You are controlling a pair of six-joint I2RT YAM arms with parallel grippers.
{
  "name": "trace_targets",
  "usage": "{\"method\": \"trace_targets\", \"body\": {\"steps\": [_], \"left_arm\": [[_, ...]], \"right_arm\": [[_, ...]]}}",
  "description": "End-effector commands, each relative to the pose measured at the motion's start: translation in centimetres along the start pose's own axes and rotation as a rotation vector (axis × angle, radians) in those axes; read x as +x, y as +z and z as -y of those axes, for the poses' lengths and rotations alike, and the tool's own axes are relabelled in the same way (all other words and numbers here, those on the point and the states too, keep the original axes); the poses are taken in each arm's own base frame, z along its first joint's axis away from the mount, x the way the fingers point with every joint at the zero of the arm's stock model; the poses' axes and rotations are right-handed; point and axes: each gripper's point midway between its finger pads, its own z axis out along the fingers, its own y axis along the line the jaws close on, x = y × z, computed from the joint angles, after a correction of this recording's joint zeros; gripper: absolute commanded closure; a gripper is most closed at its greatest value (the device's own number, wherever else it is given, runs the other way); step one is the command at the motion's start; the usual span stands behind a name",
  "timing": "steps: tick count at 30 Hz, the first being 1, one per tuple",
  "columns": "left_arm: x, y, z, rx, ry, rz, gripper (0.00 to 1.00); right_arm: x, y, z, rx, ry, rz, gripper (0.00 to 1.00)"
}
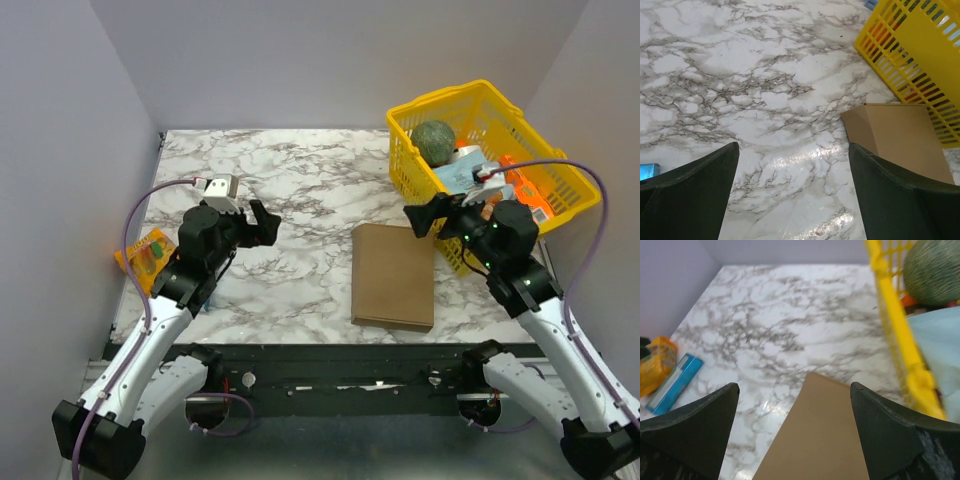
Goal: Fold the paper box
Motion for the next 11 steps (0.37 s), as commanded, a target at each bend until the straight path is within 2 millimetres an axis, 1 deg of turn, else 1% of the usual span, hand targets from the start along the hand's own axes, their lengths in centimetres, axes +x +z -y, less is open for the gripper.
{"method": "trace_targets", "body": {"steps": [1,5,7,9,10,11], "left_arm": [[-1.4,-0.9,0.9,0.033,0.061,-0.007,0.01],[-3.0,-1.2,1.0,0.018,0.073,0.021,0.01],[-3.7,-1.4,1.1,0.017,0.085,0.034,0.01],[-3.9,-1.4,0.9,0.002,0.097,0.032,0.01],[-4.2,-1.5,0.9,-0.003,0.100,0.031,0.01],[-4.4,-1.5,0.9,-0.004,0.105,0.028,0.01]], "right_arm": [[-3.3,-2.2,2.4,0.056,-0.099,0.128,0.00],[-4.0,-3.3,3.7,0.132,-0.119,0.166,0.00],[-4.3,-3.6,4.0,0.150,-0.120,0.179,0.00],[-4.4,-3.8,3.9,0.149,-0.119,0.186,0.00],[-4.6,-4.0,4.4,0.179,-0.115,0.194,0.00],[-4.9,-4.2,4.5,0.188,-0.113,0.206,0.00]]}}
